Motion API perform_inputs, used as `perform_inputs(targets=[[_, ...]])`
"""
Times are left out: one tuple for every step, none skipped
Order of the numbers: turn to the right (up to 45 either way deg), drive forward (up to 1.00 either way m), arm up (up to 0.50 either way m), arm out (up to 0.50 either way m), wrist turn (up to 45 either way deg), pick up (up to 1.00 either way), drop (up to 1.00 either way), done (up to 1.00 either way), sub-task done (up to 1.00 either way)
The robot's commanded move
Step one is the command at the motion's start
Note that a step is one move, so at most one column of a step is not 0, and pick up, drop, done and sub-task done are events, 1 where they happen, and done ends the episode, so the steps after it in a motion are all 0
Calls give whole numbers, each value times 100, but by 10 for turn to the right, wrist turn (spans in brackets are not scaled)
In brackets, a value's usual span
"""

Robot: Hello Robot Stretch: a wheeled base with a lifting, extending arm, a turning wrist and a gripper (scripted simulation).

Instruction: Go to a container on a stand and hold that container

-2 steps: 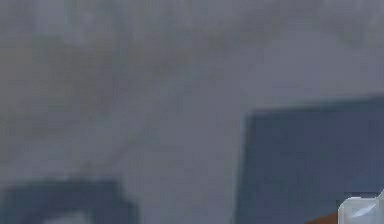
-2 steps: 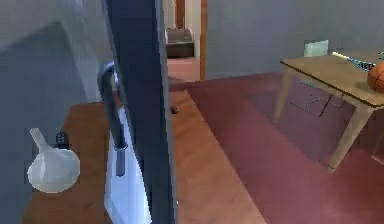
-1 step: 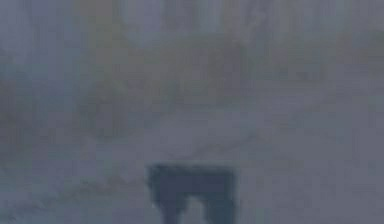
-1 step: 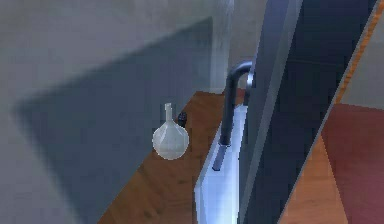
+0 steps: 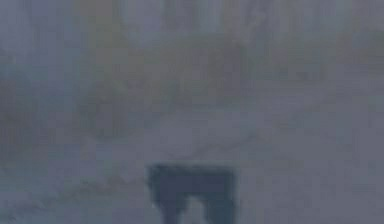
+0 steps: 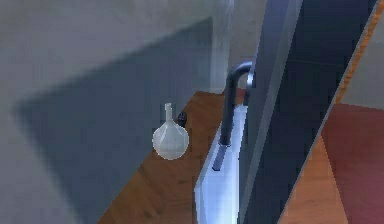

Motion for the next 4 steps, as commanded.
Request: perform_inputs(targets=[[0, 0, 36, 0, 0, 0, 0, 0, 0], [0, 0, 0, 38, 0, 0, 0, 0, 0], [0, 0, 0, 0, 450, 0, 0, 0, 0], [0, 0, 0, 0, 450, 0, 0, 0, 0]])
